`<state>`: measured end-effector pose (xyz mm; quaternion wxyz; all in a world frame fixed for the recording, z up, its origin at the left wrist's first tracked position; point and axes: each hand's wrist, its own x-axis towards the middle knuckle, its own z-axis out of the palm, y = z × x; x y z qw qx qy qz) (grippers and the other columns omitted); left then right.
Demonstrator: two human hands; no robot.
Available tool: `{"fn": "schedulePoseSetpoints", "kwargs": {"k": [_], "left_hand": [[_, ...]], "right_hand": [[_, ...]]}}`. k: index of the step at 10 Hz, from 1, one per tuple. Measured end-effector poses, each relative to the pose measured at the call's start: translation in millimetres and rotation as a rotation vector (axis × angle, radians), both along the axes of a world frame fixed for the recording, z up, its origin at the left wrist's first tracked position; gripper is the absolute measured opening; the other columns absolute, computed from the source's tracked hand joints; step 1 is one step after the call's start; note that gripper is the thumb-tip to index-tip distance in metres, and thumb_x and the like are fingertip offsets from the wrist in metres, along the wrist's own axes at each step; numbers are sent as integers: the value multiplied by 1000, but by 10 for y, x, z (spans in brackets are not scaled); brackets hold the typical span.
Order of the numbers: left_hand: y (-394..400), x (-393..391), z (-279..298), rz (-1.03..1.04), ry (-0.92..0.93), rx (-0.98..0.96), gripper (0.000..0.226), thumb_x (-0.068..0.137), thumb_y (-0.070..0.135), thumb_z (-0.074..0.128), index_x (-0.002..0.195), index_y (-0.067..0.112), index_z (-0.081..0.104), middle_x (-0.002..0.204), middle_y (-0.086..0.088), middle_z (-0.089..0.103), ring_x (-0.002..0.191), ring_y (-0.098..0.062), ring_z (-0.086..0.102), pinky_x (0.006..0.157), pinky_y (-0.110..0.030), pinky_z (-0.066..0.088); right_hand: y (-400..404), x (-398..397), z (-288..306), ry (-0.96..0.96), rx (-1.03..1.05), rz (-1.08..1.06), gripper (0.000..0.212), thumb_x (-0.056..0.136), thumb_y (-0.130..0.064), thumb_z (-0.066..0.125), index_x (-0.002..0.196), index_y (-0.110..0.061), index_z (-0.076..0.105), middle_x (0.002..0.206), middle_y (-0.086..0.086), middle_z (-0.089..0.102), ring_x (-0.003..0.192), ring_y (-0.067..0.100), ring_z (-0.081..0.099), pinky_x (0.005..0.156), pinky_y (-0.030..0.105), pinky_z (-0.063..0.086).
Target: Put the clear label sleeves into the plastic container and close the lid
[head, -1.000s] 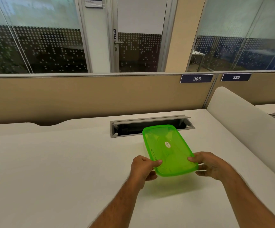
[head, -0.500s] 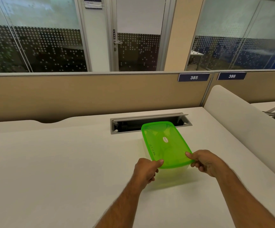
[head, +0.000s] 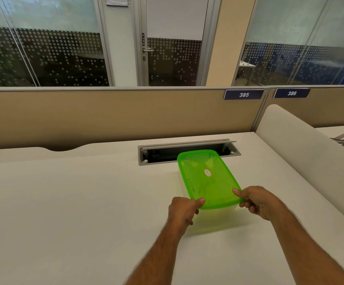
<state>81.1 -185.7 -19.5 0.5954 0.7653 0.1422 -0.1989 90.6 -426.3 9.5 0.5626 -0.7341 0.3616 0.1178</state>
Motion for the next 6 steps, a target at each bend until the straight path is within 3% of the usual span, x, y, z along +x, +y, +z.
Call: {"fn": "schedulePoseSetpoints", "kwargs": {"k": [2,4,5,6], "left_hand": [[13,-94,65,-32,6,-33,45,78,51,74,70,7,65,46,2,52,42,-16,50,43,-20,35],[78,-305,165,-69,-164,210,57,74,74,62,75,17,61,79,-2,70,76,-25,67,64,-29,46],[230,-484,156,-46,-332,476,59,74,83,47,81,25,54,86,7,65,85,-19,62,70,-34,47],[372,-527,118,-40,-540,616,58,78,83,40,91,28,55,91,9,65,90,-18,60,77,-37,49]], "right_hand": [[51,-46,59,-6,1,-19,39,78,-24,81,95,4,60,64,16,60,47,14,44,34,18,37],[138,-104,191,29,-161,72,52,79,-37,78,102,5,58,72,17,64,49,20,55,43,25,49],[255,-224,300,44,-659,194,66,74,-57,75,108,-4,55,99,16,66,79,31,67,65,37,56],[318,-304,324,-129,-885,180,70,74,-57,74,121,-11,51,117,14,61,105,35,61,78,37,50]]}}
